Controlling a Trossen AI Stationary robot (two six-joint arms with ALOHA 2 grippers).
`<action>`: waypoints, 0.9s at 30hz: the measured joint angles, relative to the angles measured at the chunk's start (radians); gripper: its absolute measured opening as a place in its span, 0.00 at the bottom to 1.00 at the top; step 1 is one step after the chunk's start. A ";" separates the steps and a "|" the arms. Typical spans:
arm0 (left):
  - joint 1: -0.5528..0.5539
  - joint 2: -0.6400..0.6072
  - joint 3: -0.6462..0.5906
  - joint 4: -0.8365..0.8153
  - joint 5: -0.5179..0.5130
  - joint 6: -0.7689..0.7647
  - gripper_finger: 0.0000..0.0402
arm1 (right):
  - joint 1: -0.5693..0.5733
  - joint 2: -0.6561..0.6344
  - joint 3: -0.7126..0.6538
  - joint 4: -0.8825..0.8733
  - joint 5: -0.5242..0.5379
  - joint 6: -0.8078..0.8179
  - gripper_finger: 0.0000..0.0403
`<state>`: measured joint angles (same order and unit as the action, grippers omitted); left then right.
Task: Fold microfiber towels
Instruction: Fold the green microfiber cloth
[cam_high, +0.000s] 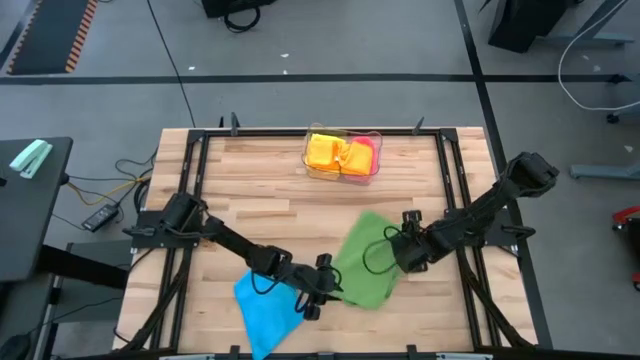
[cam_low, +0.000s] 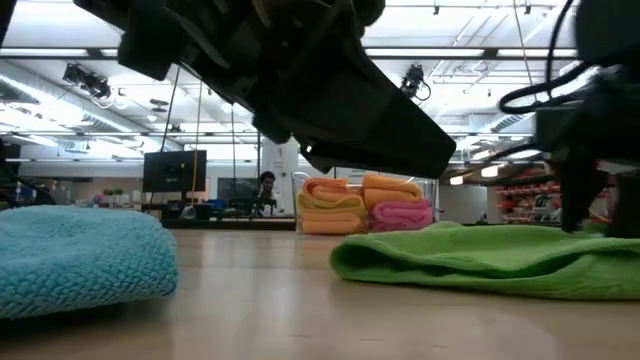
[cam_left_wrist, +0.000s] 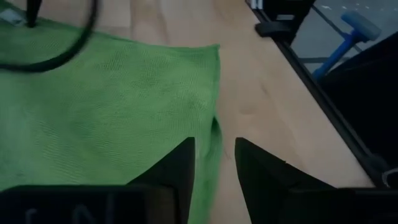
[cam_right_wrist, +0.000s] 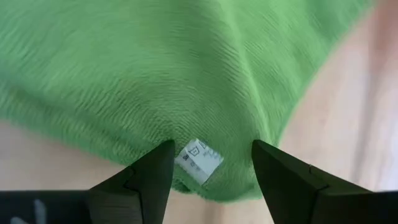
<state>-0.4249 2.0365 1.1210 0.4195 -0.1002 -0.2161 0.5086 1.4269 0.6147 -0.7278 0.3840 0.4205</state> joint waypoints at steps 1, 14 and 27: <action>0.004 0.000 0.000 0.000 -0.001 0.000 0.31 | -0.023 0.000 0.000 -0.002 0.014 0.019 0.56; 0.038 0.000 0.000 0.000 0.000 -0.008 0.28 | -0.205 -0.059 0.074 -0.169 0.127 0.098 0.56; 0.063 0.007 0.006 0.045 -0.125 -0.096 0.26 | 0.140 -0.124 0.017 0.094 -0.154 0.237 0.56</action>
<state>-0.3619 2.0437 1.1274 0.4647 -0.2249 -0.3122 0.6482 1.3029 0.6317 -0.6338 0.2295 0.6576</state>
